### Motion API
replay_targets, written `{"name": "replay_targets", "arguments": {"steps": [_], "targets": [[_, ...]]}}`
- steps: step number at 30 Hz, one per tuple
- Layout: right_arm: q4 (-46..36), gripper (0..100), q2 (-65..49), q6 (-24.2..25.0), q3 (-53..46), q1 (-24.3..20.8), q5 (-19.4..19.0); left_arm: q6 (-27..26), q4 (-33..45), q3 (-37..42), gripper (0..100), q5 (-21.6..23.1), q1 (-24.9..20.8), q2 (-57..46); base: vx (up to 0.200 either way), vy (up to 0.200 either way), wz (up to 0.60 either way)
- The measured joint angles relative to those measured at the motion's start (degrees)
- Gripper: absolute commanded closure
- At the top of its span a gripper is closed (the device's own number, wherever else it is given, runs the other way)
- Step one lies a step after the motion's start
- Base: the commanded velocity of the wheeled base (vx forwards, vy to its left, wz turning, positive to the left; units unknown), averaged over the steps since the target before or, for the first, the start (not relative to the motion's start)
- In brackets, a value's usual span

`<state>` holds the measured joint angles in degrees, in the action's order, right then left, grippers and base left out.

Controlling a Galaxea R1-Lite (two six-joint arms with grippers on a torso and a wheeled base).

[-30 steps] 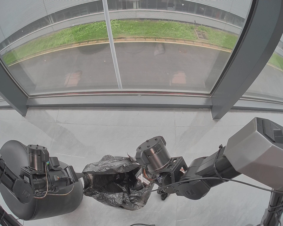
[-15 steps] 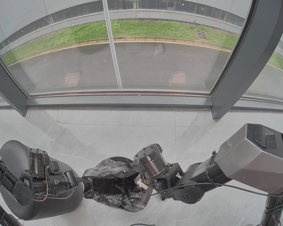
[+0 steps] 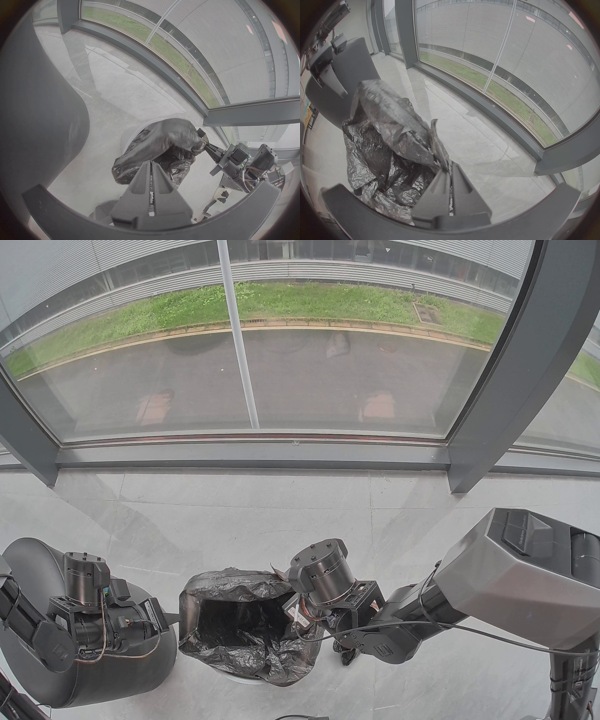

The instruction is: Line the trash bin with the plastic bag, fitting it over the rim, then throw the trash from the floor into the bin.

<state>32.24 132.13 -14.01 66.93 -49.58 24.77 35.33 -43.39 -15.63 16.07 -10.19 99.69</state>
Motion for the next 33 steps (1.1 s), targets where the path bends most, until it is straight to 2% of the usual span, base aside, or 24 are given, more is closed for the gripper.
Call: {"name": "replay_targets", "arguments": {"steps": [9,10,23,33], "targets": [[1.7,100,1.0,0.6,0.1,0.4,-0.5,0.0,0.0,-0.2,100,0.0,0.0,0.4,0.0,0.0,0.0],[2.3,0,1.1,0.5,0.0,0.4,-0.6,0.0,0.0,-0.3,100,0.1,0.0,0.4,0.0,0.0,0.0],[5.6,0,2.1,0.7,-0.3,0.3,-1.0,0.1,0.0,-0.2,100,0.0,0.0,0.4,0.0,0.0,0.0],[9.7,0,-0.8,3.8,-1.9,-0.8,-2.0,0.1,0.0,-0.3,100,0.1,-0.8,-1.4,0.0,0.0,0.0]]}}
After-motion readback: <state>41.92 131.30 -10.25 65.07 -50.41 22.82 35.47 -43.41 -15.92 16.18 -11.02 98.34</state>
